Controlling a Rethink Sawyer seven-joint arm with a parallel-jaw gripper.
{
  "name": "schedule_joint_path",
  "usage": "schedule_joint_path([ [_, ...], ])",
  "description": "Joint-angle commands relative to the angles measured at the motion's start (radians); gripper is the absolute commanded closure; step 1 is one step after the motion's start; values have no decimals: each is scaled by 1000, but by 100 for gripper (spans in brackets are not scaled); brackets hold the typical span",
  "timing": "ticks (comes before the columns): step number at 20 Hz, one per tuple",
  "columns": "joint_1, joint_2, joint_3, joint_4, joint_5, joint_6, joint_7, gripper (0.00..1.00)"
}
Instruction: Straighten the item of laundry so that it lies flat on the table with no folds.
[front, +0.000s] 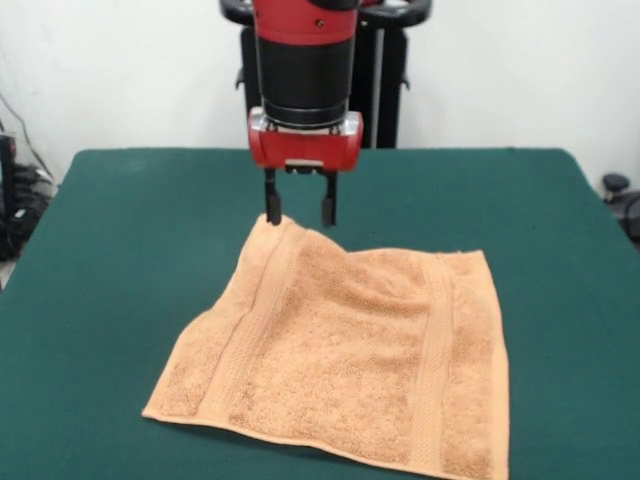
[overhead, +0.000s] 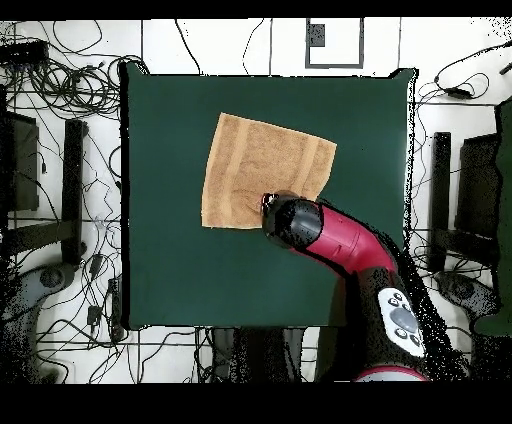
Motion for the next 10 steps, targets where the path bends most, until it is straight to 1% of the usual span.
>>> schedule_joint_path([
  [1, 21, 45, 64, 74, -45, 23, 127, 0],
  [7, 35, 94, 62, 50, -48, -30, 146, 0],
  [10, 44, 113, 59, 34, -42, -35, 155, 0],
])
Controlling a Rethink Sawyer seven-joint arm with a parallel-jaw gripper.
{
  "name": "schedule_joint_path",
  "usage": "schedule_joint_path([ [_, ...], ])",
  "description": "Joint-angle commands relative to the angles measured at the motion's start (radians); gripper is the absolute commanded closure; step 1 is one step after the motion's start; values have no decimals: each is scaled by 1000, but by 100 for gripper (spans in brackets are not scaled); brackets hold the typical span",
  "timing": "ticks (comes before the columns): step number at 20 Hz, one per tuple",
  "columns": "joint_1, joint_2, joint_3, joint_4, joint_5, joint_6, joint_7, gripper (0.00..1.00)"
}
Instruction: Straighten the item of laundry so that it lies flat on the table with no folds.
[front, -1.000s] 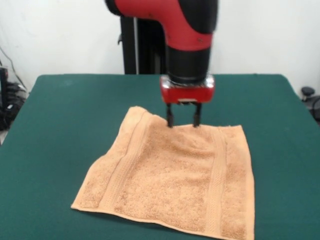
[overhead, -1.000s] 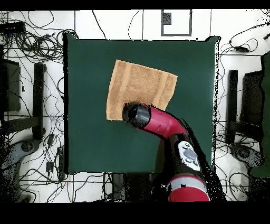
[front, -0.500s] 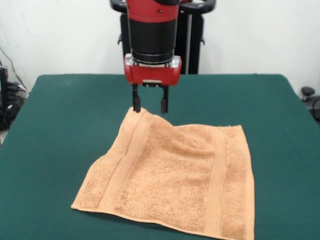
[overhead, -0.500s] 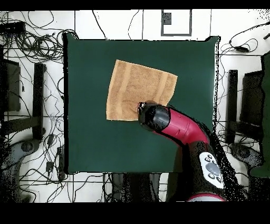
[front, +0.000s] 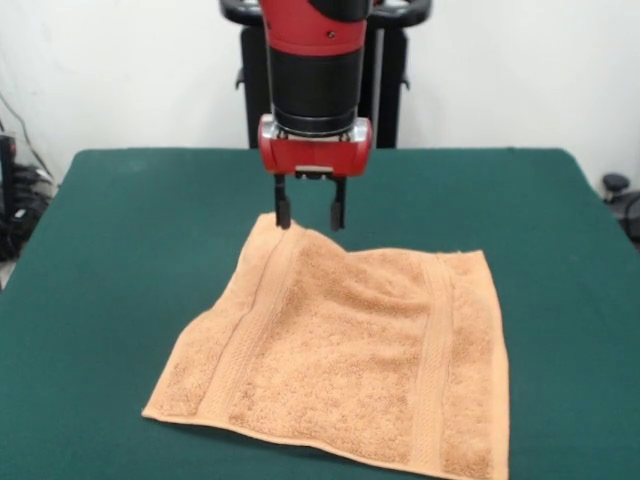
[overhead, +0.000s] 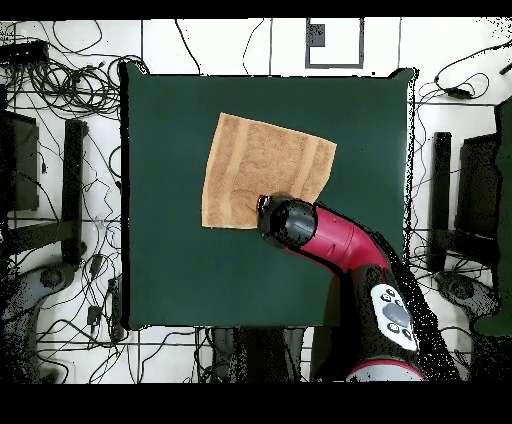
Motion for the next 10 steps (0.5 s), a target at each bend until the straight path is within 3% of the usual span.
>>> schedule_joint_path([
  [1, 34, 94, 57, 44, -39, -41, 160, 0],
  [10, 41, 98, 40, 46, -25, -29, 180, 0],
])
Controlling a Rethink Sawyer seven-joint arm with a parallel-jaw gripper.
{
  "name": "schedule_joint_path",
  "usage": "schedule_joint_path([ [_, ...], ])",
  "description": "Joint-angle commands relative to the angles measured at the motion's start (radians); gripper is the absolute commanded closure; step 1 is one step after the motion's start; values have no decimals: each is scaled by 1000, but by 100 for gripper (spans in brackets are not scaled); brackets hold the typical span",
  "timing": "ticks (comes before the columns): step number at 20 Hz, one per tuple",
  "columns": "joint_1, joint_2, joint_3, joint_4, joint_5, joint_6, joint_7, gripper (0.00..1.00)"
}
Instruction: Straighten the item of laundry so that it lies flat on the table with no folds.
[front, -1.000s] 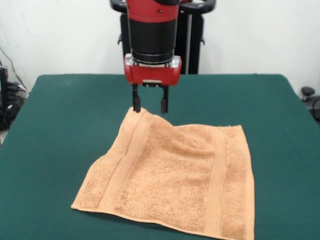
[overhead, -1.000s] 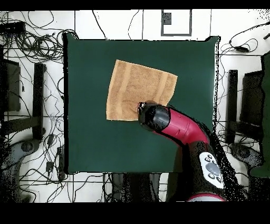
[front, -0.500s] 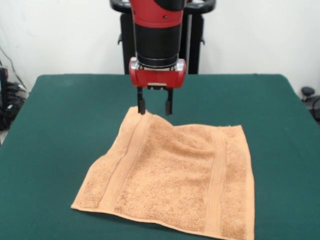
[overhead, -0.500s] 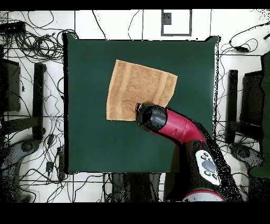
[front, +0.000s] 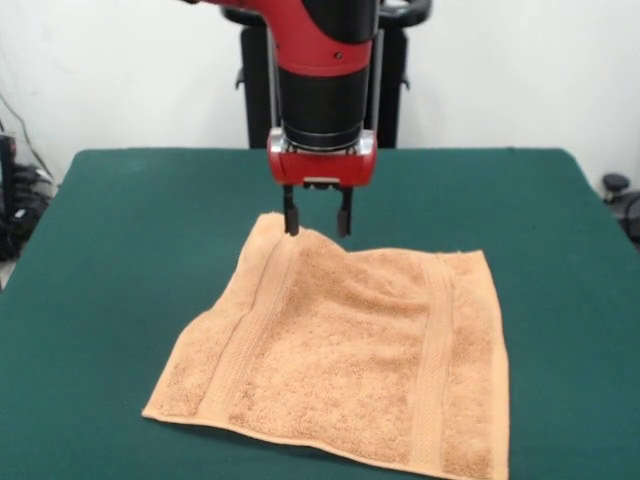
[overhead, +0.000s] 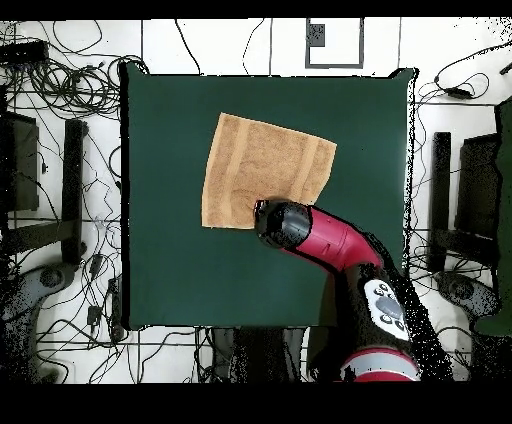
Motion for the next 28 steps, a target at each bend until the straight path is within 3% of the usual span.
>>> schedule_joint_path([
  [1, 33, 62, 40, 47, -24, -31, 181, 0],
  [21, 20, 59, 36, 35, -23, 1, 169, 0],
  [23, 9, 77, 36, 21, -26, -11, 163, 0],
  [28, -53, 216, 50, -69, -64, -98, 104, 0],
])
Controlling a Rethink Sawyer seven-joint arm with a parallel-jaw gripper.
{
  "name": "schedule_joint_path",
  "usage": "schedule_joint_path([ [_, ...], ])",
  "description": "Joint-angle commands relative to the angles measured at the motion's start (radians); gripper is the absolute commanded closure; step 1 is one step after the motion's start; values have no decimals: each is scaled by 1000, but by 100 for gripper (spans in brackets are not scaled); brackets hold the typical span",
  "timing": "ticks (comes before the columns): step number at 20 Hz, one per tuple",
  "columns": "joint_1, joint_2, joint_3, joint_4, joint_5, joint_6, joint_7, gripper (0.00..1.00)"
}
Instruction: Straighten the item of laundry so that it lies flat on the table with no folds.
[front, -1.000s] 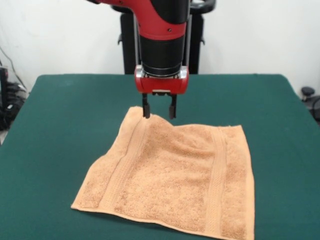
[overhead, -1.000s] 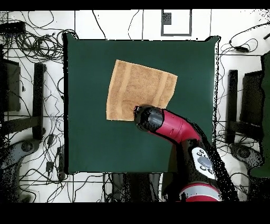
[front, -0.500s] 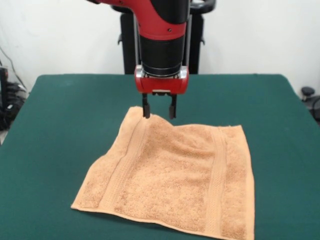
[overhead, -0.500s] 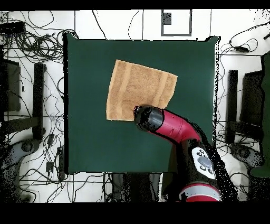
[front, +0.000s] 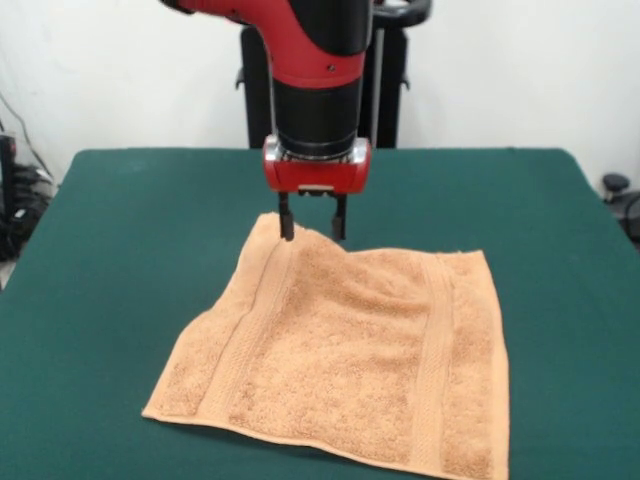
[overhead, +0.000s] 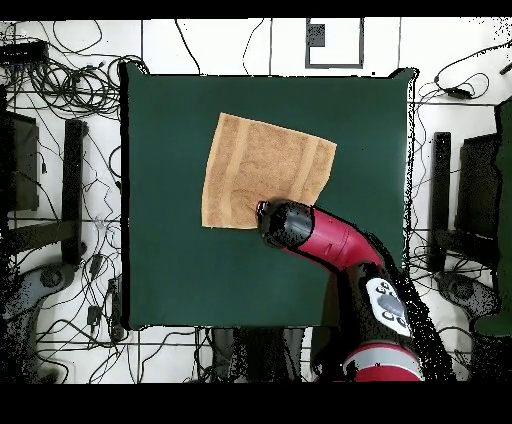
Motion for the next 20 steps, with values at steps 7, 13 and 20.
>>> schedule_joint_path([
  [7, -98, 256, 89, -110, -122, -117, 50, 0],
  [13, -124, 314, 123, -172, -155, -135, 42, 0],
  [20, -122, 316, 117, -190, -173, -124, 61, 0],
])
